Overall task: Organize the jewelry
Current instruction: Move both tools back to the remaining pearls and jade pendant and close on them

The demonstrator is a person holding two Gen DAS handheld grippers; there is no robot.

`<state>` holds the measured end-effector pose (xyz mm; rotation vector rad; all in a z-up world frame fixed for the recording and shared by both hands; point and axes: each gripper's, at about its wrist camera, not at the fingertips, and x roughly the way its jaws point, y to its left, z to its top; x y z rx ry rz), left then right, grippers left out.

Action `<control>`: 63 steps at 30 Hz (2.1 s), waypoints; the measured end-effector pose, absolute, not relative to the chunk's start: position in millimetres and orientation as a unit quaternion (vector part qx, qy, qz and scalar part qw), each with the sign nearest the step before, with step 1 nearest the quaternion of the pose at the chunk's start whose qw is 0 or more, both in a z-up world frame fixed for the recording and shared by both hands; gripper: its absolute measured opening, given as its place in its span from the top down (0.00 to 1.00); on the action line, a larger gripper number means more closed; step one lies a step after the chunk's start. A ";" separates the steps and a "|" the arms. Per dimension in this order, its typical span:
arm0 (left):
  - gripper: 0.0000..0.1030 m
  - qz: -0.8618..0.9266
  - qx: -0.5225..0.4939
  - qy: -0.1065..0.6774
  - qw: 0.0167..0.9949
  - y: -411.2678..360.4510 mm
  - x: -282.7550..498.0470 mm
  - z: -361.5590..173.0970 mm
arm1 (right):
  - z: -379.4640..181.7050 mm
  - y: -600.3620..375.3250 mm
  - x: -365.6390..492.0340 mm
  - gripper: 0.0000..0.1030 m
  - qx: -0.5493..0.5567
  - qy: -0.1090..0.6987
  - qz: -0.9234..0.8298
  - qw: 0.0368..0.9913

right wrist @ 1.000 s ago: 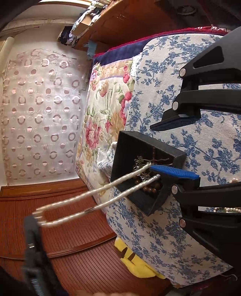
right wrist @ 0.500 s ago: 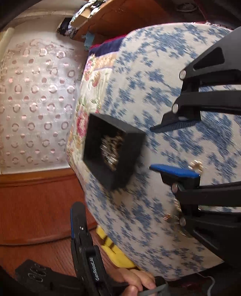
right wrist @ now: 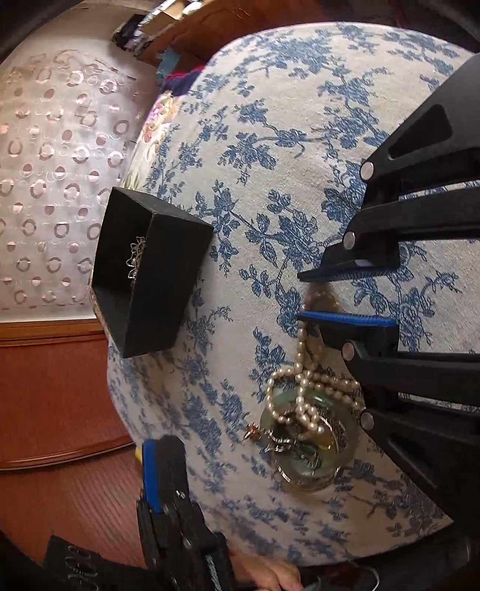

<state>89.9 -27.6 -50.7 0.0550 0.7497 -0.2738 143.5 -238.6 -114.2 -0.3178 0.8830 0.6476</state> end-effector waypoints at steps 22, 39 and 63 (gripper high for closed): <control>0.61 -0.156 0.017 0.387 0.909 -35.5 55.2 -71.1 | -49.4 -321.5 145.7 0.95 -0.129 0.324 0.162 0.923; 0.57 -0.182 0.011 0.398 0.899 -48.9 51.0 -77.0 | -75.3 -327.8 140.4 0.95 -0.113 0.352 0.173 0.913; 1.00 -0.173 0.004 0.398 0.901 -41.3 61.9 -78.9 | -83.1 -302.3 127.7 0.95 -0.119 0.357 0.210 0.902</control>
